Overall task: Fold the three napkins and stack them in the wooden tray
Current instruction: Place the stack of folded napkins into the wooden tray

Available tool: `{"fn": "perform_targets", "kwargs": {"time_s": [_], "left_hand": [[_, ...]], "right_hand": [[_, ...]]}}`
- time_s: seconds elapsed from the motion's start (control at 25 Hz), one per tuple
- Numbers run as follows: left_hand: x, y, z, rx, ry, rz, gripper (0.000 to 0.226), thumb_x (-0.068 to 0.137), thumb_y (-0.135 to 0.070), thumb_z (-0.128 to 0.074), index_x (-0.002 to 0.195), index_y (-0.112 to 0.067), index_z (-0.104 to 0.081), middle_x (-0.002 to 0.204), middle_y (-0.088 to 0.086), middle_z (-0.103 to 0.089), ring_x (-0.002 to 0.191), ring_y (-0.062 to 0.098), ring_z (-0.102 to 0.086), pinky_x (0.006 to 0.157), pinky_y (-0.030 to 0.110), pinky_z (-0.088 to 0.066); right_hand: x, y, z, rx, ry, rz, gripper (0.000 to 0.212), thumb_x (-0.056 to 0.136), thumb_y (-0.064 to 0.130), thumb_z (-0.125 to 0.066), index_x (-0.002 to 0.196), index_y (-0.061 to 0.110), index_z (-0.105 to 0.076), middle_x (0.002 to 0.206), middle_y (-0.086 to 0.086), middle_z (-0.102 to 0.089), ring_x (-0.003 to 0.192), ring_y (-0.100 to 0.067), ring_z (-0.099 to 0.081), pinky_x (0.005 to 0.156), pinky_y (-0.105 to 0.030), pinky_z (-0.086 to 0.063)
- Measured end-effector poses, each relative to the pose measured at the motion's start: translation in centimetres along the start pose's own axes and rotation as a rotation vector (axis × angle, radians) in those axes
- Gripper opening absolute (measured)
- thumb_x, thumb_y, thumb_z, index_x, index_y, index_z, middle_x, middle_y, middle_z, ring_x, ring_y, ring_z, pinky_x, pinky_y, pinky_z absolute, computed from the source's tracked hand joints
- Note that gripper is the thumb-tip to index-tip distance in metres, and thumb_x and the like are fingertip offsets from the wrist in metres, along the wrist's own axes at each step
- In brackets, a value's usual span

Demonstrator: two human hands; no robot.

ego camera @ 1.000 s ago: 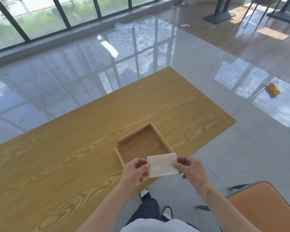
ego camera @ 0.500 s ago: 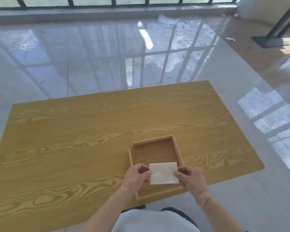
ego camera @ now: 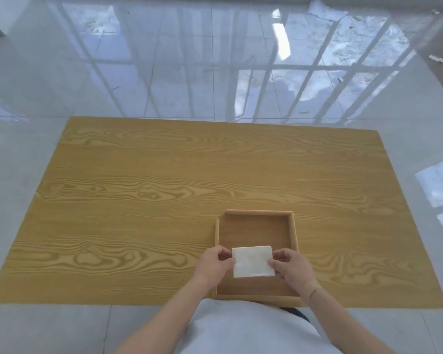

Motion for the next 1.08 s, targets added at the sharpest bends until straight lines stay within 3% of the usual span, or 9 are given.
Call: {"fn": "perform_targets", "kwargs": {"time_s": [0.24, 0.6, 0.84, 1.08], "left_hand": [[0.7, -0.7, -2.2, 0.159, -0.105, 0.028, 0.003, 0.087, -0.026, -0.069, 0.089, -0.028, -0.068, 0.089, -0.013, -0.066, 0.082, 0.003, -0.059, 0.063, 0.013, -0.04], [1.7, -1.5, -2.9, 0.264, -0.197, 0.102, 0.003, 0.087, -0.029, -0.068, 0.087, -0.03, -0.065, 0.083, -0.015, -0.064, 0.079, 0.009, -0.062, 0.061, 0.021, -0.042], [1.8, -1.4, -2.8, 0.273, -0.22, 0.141, 0.003, 0.086, -0.029, -0.067, 0.088, -0.026, -0.067, 0.087, -0.006, -0.07, 0.078, 0.02, -0.07, 0.074, 0.037, -0.058], [1.6, -2.0, -2.6, 0.331, -0.246, 0.109, 0.007, 0.091, -0.031, -0.062, 0.094, -0.027, -0.067, 0.089, -0.01, -0.069, 0.076, 0.015, -0.069, 0.07, 0.035, -0.058]], "right_hand": [[1.3, -1.3, 0.9, -0.078, 0.003, -0.006, 0.008, 0.079, 0.03, -0.073, 0.085, 0.03, -0.068, 0.079, 0.009, -0.073, 0.078, -0.015, -0.07, 0.077, -0.045, -0.06], [2.8, -0.3, 1.0, -0.233, -0.008, 0.017, 0.008, 0.084, 0.029, -0.069, 0.092, 0.027, -0.067, 0.083, 0.013, -0.069, 0.081, -0.011, -0.064, 0.068, -0.03, -0.052], [3.0, 0.0, 0.6, -0.23, -0.042, 0.011, 0.006, 0.084, 0.027, -0.068, 0.09, 0.028, -0.067, 0.087, 0.01, -0.07, 0.084, -0.014, -0.064, 0.074, -0.033, -0.054], [2.6, 0.3, 0.5, -0.279, -0.078, 0.02, 0.008, 0.086, 0.029, -0.065, 0.094, 0.028, -0.064, 0.088, 0.011, -0.068, 0.082, -0.012, -0.062, 0.068, -0.03, -0.052]]}}
Point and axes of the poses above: each hand's wrist, its own x-axis towards the middle knuckle, its own z-axis out of the back of the hand, y = z × x, the point moved 5 cm from there along x, towards the middle knuckle
